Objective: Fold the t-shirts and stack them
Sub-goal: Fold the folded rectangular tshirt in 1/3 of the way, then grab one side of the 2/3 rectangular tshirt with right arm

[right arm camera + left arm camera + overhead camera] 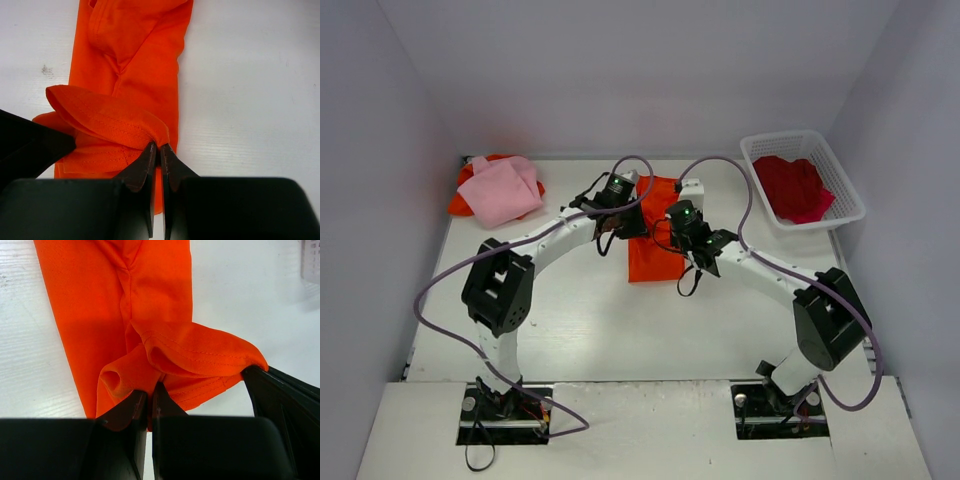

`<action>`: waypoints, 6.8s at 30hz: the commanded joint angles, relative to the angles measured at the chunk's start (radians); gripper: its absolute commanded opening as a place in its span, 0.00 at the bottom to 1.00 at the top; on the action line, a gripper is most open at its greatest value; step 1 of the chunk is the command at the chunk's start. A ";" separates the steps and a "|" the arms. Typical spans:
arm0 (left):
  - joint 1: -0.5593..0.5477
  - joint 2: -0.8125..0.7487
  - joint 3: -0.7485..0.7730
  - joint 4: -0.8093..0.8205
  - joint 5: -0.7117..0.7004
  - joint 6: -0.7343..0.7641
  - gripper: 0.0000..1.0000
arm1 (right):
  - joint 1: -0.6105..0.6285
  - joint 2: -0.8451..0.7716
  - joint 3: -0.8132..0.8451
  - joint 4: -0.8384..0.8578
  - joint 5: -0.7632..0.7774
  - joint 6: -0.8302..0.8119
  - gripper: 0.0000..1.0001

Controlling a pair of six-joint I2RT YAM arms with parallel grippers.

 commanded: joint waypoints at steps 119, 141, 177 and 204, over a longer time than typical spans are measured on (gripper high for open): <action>0.375 -0.854 -0.602 -0.142 -0.053 0.035 0.88 | 0.473 0.209 -0.078 -0.016 0.435 -0.327 0.92; 0.417 -0.847 -0.632 -0.115 -0.014 0.043 0.88 | 0.455 0.343 -0.071 0.103 0.509 -0.468 0.93; 0.460 -0.790 -0.681 -0.020 0.058 0.029 0.88 | 0.377 0.430 -0.070 0.196 0.497 -0.569 0.79; 0.487 -0.790 -0.698 0.001 0.102 0.026 0.88 | 0.364 0.406 -0.044 0.171 0.474 -0.568 0.00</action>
